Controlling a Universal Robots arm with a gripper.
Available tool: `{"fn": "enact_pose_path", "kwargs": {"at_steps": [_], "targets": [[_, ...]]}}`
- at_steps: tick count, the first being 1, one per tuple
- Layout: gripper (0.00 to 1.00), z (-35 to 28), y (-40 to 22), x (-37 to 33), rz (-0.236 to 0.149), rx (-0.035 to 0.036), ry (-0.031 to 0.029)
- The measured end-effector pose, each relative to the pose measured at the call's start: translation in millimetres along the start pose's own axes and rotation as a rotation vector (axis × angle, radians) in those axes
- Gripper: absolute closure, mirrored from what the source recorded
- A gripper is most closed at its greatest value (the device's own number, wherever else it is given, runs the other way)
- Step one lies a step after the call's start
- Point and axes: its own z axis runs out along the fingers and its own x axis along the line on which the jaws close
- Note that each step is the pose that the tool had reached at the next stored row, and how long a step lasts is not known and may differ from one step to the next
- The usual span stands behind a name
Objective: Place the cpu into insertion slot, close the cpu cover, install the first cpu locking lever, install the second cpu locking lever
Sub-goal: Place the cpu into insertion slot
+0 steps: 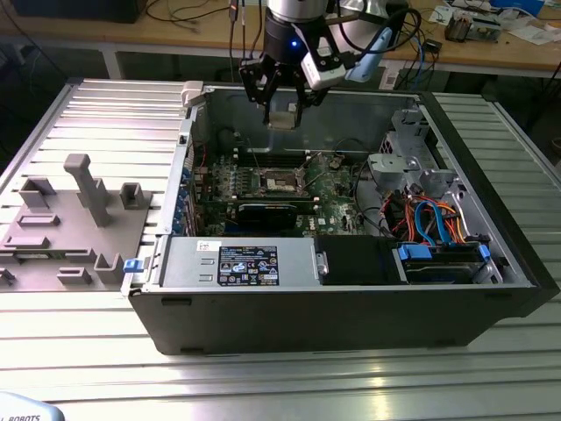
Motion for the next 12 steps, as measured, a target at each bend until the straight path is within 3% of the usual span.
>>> {"fn": "enact_pose_path", "kwargs": {"at_steps": [12], "targets": [[0.45, 3.2, -0.3, 0.0, 0.0, 0.0001, 0.0]]}}
